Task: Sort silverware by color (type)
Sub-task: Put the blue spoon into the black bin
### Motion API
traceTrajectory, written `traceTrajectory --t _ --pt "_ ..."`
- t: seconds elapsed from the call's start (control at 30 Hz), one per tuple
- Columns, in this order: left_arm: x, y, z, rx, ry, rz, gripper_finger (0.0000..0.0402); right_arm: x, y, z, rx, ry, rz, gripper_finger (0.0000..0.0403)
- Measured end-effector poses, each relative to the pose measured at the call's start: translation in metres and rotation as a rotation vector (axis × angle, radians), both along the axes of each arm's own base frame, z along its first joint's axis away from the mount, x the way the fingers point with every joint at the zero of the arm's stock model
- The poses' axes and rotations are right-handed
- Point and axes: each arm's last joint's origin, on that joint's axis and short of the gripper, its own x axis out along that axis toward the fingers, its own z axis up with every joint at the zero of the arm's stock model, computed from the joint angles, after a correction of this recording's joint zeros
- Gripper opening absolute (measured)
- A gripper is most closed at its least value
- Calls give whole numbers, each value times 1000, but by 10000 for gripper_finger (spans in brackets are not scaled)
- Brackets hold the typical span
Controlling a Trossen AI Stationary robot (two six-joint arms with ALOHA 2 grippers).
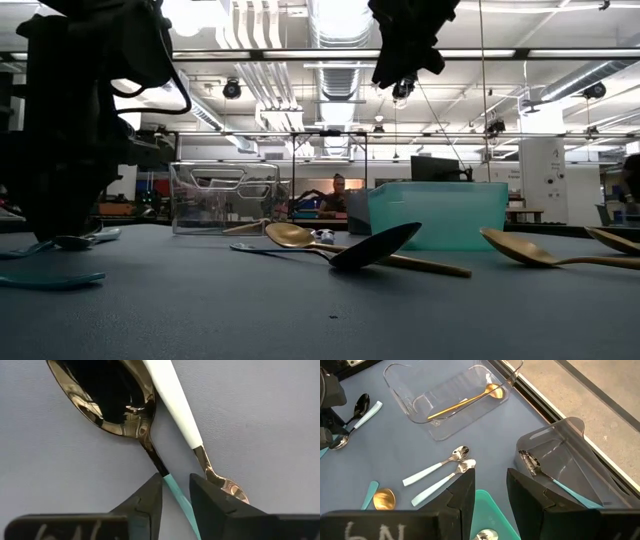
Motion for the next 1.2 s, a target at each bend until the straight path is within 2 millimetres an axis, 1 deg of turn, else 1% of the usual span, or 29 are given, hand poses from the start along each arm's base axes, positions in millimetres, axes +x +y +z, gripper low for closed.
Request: traceTrajectory --t 0.7,0.77,0.9,0.93,1.1,1.2 --pt "-2 0 0 -2 22 12 74 0 0 0 -4 2 5 102" --pt "-3 1 0 0 31 12 61 0 0 0 -4 2 5 102" --pt "-4 1 0 2 39 12 12 0 0 0 -4 2 5 102" --pt "-4 1 0 2 40 13 7 0 0 0 -3 3 5 102" --pt "-6 1 0 4 56 27 4 0 0 0 -3 3 5 102" --pt "-10 3 2 11 89 37 3 0 0 0 -3 2 6 102"
